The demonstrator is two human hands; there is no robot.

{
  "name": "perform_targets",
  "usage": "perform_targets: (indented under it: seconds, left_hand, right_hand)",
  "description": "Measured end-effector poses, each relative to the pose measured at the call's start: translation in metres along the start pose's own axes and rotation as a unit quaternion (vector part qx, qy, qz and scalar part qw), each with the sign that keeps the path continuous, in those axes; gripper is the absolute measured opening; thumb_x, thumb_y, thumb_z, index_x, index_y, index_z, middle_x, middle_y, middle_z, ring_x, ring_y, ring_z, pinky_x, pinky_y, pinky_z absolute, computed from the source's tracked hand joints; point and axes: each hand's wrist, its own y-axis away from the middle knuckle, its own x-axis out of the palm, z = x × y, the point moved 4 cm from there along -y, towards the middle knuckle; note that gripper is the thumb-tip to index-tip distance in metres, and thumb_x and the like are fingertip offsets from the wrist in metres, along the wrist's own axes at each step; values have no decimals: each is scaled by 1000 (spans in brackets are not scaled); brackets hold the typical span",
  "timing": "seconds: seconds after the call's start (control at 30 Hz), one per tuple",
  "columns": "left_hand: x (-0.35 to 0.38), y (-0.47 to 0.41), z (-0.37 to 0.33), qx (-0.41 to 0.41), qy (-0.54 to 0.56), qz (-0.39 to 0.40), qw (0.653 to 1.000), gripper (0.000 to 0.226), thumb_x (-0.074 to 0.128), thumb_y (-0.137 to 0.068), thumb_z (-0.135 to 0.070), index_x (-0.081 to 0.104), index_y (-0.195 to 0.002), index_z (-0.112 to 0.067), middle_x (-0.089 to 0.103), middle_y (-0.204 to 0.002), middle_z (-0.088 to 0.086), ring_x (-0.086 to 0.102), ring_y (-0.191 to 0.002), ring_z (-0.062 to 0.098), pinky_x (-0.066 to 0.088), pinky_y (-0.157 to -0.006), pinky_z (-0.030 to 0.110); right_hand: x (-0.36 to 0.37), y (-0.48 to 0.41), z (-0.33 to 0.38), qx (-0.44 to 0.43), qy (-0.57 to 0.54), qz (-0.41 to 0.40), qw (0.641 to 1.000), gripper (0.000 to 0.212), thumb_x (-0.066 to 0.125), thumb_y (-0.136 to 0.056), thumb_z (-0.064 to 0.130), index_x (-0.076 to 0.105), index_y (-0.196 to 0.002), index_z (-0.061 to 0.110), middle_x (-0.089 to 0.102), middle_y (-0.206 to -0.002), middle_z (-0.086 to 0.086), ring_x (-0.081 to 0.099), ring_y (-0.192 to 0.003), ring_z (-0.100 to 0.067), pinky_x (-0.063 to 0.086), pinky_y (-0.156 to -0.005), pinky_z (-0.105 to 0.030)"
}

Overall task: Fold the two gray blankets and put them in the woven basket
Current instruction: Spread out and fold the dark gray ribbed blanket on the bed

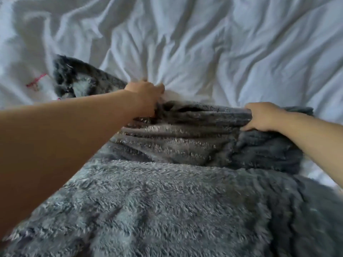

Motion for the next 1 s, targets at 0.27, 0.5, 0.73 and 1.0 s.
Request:
perform_targets:
  seconds: [0.27,0.5,0.73,1.0]
  left_hand:
    - [-17,70,17,75,-6,113,991,18,69,-79,-29,65,-97,-30,59,-73,-16,56,-73,9,43,-71,23]
    - [-57,203,17,100,53,-43,993,28,65,-82,-36,58,-108,-38,58,-95,-12,56,-79,9,45,-67,26]
    - [32,300,-7,-83,-60,124,987,85,61,-81,-40,12,-150,-28,39,-138,9,60,-111,31,50,-86,40]
    - [61,327,-20,-220,31,59,973,76,63,-83,-26,20,-145,-23,39,-134,8,53,-115,31,46,-84,40]
  right_hand:
    - [-6,63,-15,-19,-163,-117,979,16,75,-75,18,63,-83,11,58,-76,-7,50,-65,-20,42,-58,-29]
    - [-24,190,-7,-65,-198,-272,939,18,72,-72,13,68,-90,17,61,-74,0,33,-57,-5,25,-54,-31]
    - [108,280,10,6,-101,-27,994,62,65,-84,23,38,-139,28,40,-139,-3,55,-92,-21,51,-62,-32]
    - [165,311,3,86,-93,-46,991,66,55,-90,26,24,-148,25,24,-152,-3,60,-100,-25,41,-58,-28]
